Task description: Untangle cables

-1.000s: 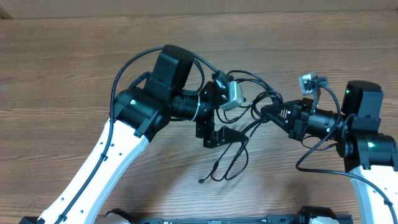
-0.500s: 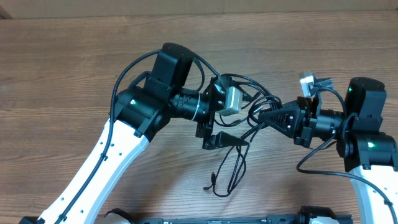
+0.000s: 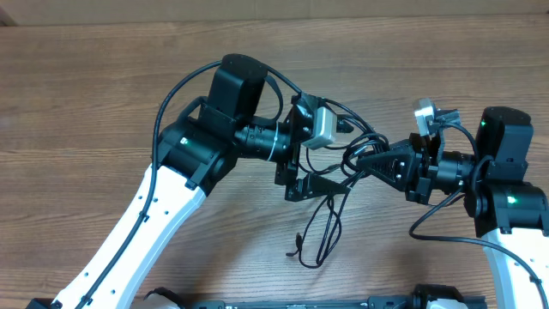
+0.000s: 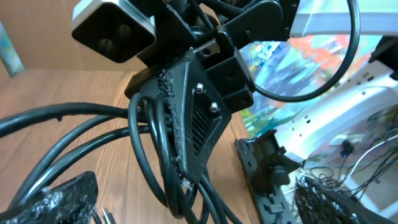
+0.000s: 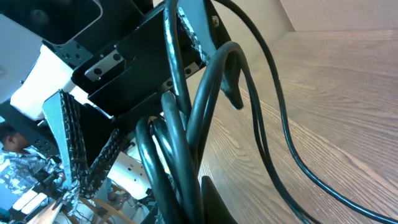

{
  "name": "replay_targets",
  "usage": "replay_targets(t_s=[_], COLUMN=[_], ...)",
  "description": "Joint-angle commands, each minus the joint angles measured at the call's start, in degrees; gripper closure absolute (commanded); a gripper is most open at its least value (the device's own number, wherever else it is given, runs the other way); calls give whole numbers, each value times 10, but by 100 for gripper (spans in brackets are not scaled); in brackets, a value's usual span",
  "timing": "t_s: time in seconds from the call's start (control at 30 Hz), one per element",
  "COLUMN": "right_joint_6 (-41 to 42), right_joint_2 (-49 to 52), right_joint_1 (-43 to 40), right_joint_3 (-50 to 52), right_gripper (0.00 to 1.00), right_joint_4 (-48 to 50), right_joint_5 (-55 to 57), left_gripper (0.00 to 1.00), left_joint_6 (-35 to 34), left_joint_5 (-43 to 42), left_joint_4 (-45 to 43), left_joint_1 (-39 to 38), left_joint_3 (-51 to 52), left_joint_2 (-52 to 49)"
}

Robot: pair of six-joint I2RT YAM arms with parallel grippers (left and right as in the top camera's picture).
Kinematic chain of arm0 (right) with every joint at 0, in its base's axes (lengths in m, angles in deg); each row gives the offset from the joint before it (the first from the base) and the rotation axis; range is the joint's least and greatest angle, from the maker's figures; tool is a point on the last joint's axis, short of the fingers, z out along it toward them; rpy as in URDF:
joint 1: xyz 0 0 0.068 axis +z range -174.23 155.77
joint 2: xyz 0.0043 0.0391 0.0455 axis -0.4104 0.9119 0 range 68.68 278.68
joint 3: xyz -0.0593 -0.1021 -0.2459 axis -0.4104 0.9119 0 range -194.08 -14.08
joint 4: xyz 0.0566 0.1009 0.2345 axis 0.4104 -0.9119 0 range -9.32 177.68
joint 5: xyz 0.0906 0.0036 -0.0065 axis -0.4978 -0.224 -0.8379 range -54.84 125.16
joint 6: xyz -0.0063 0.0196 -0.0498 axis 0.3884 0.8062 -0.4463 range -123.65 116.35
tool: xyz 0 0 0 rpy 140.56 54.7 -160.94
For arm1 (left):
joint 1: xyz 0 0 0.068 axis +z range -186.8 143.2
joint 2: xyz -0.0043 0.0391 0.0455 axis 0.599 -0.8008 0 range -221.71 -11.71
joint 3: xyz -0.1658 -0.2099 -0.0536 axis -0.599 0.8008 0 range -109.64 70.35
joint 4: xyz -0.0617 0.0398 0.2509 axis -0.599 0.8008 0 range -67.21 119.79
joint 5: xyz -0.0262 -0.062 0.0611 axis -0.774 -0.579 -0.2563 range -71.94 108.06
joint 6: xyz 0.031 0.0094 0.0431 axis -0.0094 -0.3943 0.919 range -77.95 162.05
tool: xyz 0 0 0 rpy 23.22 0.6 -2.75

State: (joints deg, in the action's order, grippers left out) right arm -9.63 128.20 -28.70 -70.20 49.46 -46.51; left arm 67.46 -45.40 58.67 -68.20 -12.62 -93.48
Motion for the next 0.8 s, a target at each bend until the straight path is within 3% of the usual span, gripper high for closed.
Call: replay_targets(t_s=[0.0,0.17,0.2,0.23,0.27,0.3,0.4,0.57,0.67,0.77], right_joint_6=[-5,-5,-5,-5,-5,-5,-5,-5,-5,-5], right_joint_2=[-3,-3,-3,-3,-3,-3,-3,-3,-3,-3], right_joint_1=[0,0,0,0,0,0,0,0,0,0], right_joint_3=[-2,-2,-2,-2,-2,-2,-2,-2,-2,-2], right_gripper=[96,96,96,96,96,96,96,95,81,71], right_joint_4=[4,5,4,4,3,2,2,-3,-11,-54], right_joint_5=[-20,-20,-20,-20,-20,-20,-20,-20,5,110], left_gripper=[0,3,13,38,49,67,96,96,96,96], left_joint_6=[-32,-32,-35,-36,-36,-36,-41,-67,-94,-137], left_joint_5=[-11,12,25,24,24,24,24,23,24,35], left_joint_4=[-5,-13,-13,-14,-15,-15,-20,-41,-53,-66], left_joint_1=[-18,-36,-36,-36,-36,-36,-36,-36,-35,-32], left_joint_3=[-4,-4,-4,-4,-4,-4,-4,-4,-4,-4], left_joint_2=[-7,-7,-7,-7,-7,-7,-7,-7,-7,-7])
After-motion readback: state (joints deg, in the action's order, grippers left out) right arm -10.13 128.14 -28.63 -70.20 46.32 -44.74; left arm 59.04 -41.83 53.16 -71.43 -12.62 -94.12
